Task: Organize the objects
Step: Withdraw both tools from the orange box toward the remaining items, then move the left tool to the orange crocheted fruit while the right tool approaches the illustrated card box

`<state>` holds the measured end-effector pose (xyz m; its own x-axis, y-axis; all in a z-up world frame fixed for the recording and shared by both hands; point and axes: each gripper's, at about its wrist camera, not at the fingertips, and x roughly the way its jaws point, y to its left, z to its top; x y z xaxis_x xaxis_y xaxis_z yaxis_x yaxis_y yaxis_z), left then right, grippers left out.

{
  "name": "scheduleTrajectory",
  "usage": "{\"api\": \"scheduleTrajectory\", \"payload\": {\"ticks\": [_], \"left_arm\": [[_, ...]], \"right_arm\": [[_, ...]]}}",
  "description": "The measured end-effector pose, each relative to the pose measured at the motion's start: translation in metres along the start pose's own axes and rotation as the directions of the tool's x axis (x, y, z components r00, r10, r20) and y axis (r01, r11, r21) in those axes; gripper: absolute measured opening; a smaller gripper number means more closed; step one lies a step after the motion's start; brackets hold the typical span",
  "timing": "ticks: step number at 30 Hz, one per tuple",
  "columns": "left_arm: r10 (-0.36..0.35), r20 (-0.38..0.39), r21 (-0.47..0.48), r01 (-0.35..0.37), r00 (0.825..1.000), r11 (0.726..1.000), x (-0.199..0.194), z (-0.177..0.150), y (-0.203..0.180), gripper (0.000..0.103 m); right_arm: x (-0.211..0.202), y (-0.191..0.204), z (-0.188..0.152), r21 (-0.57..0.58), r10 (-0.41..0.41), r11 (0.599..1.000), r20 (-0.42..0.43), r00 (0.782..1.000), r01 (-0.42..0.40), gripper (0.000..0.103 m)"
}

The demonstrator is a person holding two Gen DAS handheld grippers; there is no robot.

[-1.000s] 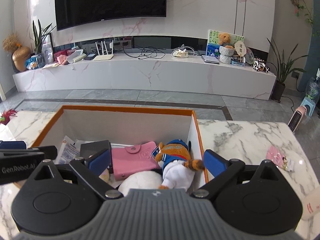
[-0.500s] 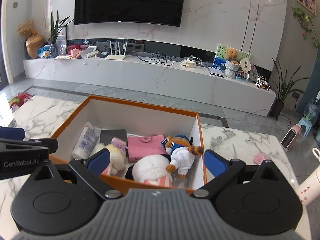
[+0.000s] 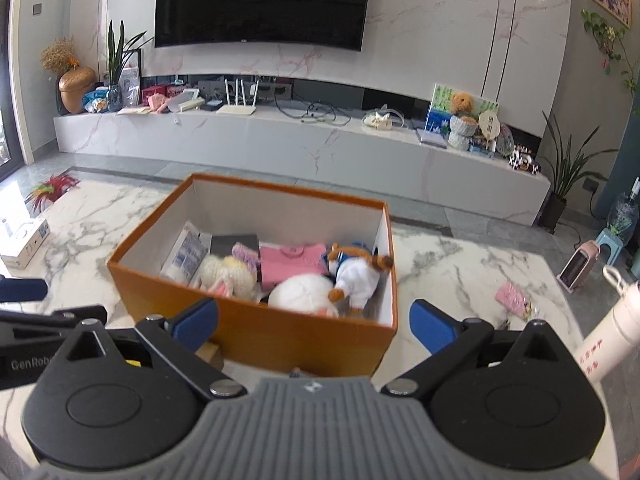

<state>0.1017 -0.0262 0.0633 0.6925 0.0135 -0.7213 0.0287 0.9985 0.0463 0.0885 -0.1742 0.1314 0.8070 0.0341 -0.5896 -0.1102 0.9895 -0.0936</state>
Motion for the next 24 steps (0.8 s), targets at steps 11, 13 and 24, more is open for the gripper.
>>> {"api": "scheduleTrajectory", "payload": {"ticks": [11,13,24], "left_arm": [[-0.067,-0.131,0.029,0.071,0.989,0.997,0.024,-0.045,-0.020,0.076],[-0.075,-0.159,0.032,0.081,0.984,0.996,0.031,-0.051,-0.023,0.076],[-0.111,-0.223,0.020,0.118,0.969,0.993,0.067,-0.072,-0.031,0.076]], "right_arm": [[0.010,-0.003,-0.041,-0.020,0.031,0.999,-0.085,0.996,-0.033,0.102],[0.015,-0.007,-0.046,-0.001,0.043,0.999,-0.101,0.994,-0.044,0.102],[0.042,-0.012,-0.058,0.050,0.078,0.996,-0.162,0.984,-0.070,0.102]]}}
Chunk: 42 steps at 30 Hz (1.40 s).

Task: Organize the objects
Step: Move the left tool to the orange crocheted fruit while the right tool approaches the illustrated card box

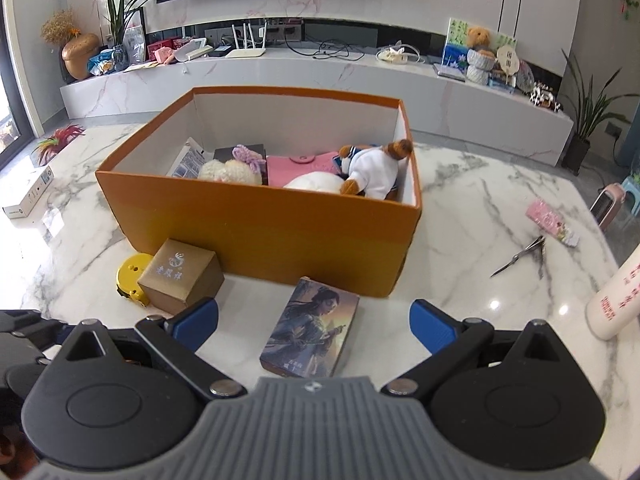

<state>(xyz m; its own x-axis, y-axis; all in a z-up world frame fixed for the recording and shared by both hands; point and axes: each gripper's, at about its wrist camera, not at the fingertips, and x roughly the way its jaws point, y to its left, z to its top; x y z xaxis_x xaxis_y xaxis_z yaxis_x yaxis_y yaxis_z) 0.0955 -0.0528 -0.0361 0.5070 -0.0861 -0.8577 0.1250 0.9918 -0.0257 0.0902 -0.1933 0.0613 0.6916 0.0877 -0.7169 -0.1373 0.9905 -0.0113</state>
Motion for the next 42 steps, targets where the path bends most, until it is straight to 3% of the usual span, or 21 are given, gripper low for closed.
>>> {"api": "scheduleTrajectory", "payload": {"ticks": [18,42], "left_arm": [[-0.009,-0.036,0.013,0.009,0.999,1.000,0.019,-0.003,-0.001,0.075],[0.016,-0.025,0.039,-0.015,1.000,0.999,0.023,-0.005,-0.006,0.075]], "right_arm": [[0.084,0.006,-0.010,0.090,-0.030,0.995,-0.135,0.990,0.042,0.102],[0.101,0.021,-0.019,0.095,-0.048,0.993,-0.174,0.984,0.065,0.100]]}}
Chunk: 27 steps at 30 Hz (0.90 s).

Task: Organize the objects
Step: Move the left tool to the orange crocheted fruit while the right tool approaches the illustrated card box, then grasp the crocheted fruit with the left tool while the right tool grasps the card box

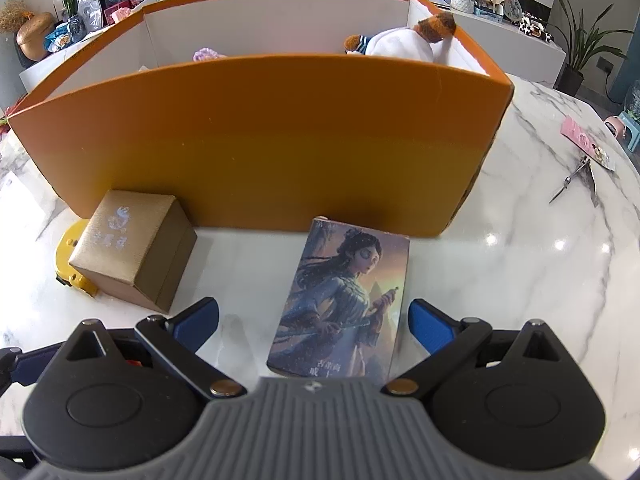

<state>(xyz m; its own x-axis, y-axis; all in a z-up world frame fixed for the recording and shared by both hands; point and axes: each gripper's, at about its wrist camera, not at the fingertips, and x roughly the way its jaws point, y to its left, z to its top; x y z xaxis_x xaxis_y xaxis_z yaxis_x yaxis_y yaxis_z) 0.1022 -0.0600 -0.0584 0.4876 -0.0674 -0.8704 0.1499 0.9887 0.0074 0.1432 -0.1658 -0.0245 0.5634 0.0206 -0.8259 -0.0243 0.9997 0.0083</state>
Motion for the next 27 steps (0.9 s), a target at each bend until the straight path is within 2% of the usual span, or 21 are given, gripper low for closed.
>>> {"api": "scheduleTrajectory", "payload": {"ticks": [6,10,20,22,25,26,27], "left_arm": [[-0.001,0.003,-0.003,0.001,1.000,1.000,0.000,0.000,0.000,0.076],[0.004,0.003,-0.012,-0.004,1.000,1.000,0.001,0.000,0.001,0.080],[0.004,0.006,-0.009,-0.004,1.000,1.000,0.000,0.000,0.002,0.080],[0.000,0.008,-0.007,0.000,1.000,1.000,0.000,0.000,0.002,0.078],[-0.006,0.012,0.004,0.006,1.000,1.000,-0.002,0.000,0.000,0.070],[-0.007,0.014,0.006,0.007,1.000,1.000,-0.004,-0.001,-0.001,0.062],[-0.006,0.015,0.010,0.006,1.000,1.000,-0.004,0.000,-0.002,0.059]], "right_arm": [[0.003,0.003,-0.001,-0.002,-0.008,1.000,-0.011,1.000,0.008,0.100],[0.005,0.002,-0.004,0.008,-0.011,1.000,-0.021,1.000,0.011,0.100],[0.006,0.008,-0.006,-0.002,-0.018,1.000,-0.019,1.000,0.018,0.100],[0.004,0.010,-0.006,-0.007,-0.016,1.000,-0.015,1.000,0.016,0.098],[0.001,0.011,-0.006,-0.017,-0.014,1.000,-0.009,1.000,0.014,0.090],[-0.001,0.011,-0.006,-0.015,-0.012,1.000,-0.006,1.000,0.012,0.087],[-0.002,0.011,-0.006,-0.018,-0.013,1.000,0.001,1.000,0.013,0.076]]}}
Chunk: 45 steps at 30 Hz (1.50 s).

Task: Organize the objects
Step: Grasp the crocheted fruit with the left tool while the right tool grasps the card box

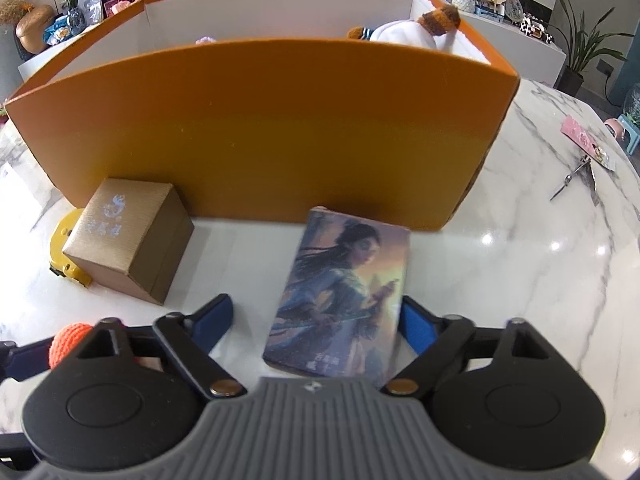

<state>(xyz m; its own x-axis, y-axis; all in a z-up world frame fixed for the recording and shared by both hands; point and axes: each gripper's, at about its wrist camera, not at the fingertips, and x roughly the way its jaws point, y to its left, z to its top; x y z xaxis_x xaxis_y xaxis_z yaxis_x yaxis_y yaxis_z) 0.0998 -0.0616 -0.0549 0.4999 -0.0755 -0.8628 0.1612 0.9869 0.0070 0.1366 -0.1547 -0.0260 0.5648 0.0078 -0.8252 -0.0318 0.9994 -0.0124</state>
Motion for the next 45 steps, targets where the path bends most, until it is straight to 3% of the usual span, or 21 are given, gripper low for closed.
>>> {"api": "scheduleTrajectory", "payload": {"ticks": [2,23,45], "left_arm": [[0.000,-0.001,0.001,0.000,1.000,1.000,0.000,0.000,0.000,0.058],[-0.007,0.016,-0.002,0.007,1.000,1.000,-0.010,-0.002,0.004,0.056],[0.004,0.073,0.003,-0.004,0.997,1.000,-0.032,-0.001,0.016,0.056]], "right_arm": [[-0.004,-0.001,0.001,0.001,0.008,1.000,0.010,1.000,-0.008,0.063],[-0.012,-0.009,-0.002,-0.052,0.041,0.998,0.017,0.999,-0.040,0.062],[-0.066,-0.031,-0.012,-0.154,0.073,0.987,0.121,0.990,-0.054,0.060]]}}
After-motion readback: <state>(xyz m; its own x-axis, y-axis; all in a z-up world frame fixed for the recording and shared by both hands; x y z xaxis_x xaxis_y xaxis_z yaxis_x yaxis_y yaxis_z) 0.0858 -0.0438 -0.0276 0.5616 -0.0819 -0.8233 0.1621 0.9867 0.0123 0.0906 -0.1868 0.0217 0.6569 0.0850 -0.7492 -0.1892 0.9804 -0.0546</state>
